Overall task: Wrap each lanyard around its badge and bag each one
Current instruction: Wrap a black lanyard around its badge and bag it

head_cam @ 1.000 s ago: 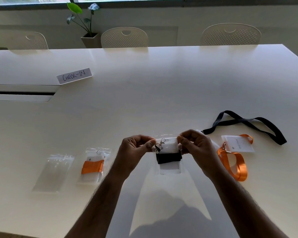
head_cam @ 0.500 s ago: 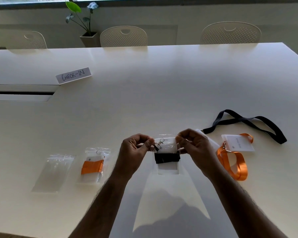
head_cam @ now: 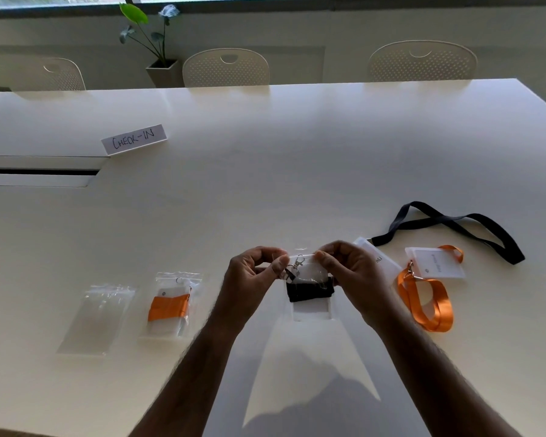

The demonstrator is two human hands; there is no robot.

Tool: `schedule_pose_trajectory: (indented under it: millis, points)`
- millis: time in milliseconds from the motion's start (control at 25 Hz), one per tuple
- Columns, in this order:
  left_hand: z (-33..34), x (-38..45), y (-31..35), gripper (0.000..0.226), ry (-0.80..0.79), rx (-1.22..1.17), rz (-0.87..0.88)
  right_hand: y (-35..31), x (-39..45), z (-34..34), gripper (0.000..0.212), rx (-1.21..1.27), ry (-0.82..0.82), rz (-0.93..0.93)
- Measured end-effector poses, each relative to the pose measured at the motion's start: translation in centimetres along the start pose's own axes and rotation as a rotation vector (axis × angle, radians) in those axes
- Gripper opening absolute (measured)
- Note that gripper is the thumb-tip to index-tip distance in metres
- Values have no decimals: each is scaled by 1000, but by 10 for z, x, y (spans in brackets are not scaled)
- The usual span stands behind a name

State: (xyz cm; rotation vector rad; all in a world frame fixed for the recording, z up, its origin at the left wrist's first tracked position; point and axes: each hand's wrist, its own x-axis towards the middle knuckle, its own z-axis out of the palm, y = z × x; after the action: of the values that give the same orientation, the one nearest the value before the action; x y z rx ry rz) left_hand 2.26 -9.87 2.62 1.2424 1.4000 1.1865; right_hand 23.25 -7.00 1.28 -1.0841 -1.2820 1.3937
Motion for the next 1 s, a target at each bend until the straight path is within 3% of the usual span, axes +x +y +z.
schedule_pose_trajectory:
  millis: [200,520,840,1000]
  points:
    - [0,3,0,10,-28,19,-18,1,-3,0,12,-84,30,-16]
    - [11,4,-5,7,98,248,91,-5,-5,8,13,-256,106,-84]
    - [-1,5,-2,22,-38,-185,-96,-4,-4,0,8,-138,92,-102]
    - [-1,2,-3,17,-1,-113,-50,-2,-4,1,9,-111,78,-75]
